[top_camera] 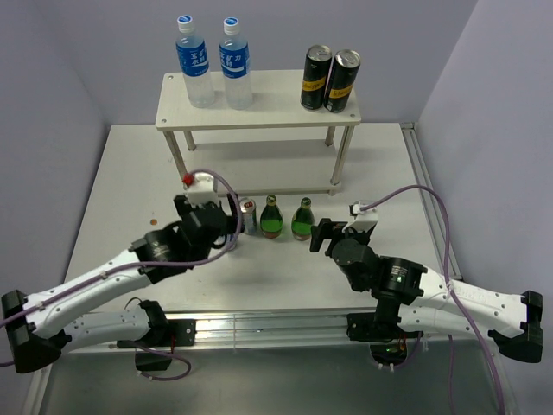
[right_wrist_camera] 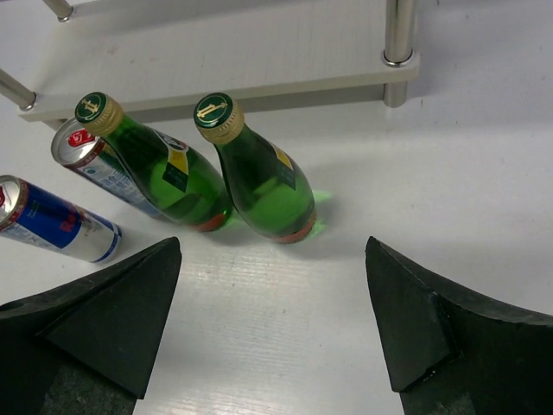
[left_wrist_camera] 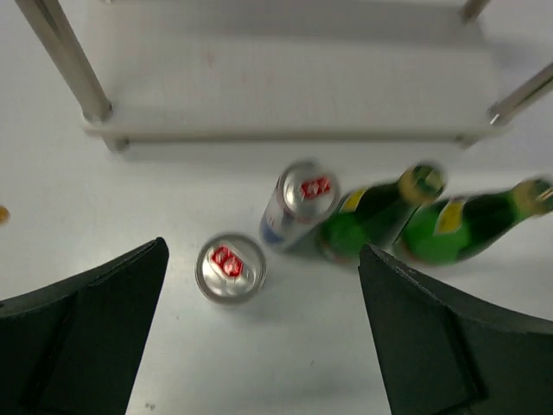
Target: Place and organize the beverage onto the shelf
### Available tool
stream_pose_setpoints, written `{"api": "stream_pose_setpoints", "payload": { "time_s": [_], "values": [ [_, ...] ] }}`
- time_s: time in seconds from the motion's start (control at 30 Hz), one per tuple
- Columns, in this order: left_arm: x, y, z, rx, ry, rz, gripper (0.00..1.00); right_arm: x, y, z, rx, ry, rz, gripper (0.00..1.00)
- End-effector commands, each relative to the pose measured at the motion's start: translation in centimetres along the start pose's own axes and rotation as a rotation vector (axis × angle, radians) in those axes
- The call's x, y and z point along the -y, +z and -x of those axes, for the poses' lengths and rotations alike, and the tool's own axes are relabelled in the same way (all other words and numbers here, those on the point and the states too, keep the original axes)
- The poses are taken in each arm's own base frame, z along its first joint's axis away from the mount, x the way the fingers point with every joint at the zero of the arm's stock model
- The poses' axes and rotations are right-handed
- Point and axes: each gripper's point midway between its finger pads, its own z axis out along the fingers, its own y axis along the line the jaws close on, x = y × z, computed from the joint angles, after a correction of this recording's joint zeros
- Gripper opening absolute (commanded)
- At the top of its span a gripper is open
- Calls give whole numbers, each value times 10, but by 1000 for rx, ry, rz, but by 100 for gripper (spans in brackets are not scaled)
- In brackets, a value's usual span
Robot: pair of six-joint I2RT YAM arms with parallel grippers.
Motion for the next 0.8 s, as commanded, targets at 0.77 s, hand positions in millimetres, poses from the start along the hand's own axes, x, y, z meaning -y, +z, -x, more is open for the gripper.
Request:
{"api": "stream_pose_setpoints", "payload": {
  "time_s": [0.77],
  "values": [
    [-9,79,-170,-63,-63,195,99,7,-3,-2,4,20,-12,98]
  ]
}}
